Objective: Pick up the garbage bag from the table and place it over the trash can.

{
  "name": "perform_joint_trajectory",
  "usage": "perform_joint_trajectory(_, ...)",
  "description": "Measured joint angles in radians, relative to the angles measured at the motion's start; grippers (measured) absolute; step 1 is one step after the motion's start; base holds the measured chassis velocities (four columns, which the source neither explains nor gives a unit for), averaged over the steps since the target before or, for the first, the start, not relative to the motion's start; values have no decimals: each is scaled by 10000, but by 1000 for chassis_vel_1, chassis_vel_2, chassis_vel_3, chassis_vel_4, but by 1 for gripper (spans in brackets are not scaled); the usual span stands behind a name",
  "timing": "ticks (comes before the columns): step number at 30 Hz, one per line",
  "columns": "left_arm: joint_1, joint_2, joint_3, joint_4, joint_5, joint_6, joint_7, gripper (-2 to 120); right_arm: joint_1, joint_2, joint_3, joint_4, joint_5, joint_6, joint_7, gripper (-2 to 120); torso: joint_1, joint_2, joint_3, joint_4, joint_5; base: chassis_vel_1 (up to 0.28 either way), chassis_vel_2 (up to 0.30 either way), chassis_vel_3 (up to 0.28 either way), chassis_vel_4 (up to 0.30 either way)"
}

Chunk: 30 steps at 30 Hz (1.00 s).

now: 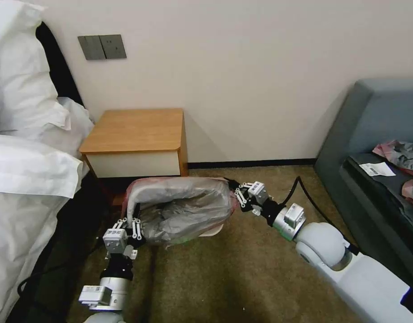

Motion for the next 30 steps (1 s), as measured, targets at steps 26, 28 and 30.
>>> perform_joint_trajectory(26,-304,20,145,-703,-2233,1659,-1752,7,-489,786,-86,-12,-412,155,56,42,1,0,0,1,-1,0,0,0,0)
perform_joint_trajectory(28,-398,26,35,-602,-2256,1699,-1898,7,-626,864,20,57,-430,203,63,54,0,0,0,1,-1,0,0,0,0)
perform_joint_trajectory(30,-423,33,-5,-554,-2263,1713,-1930,7,-705,895,77,99,-432,233,63,57,1,0,0,0,-1,0,0,0,0)
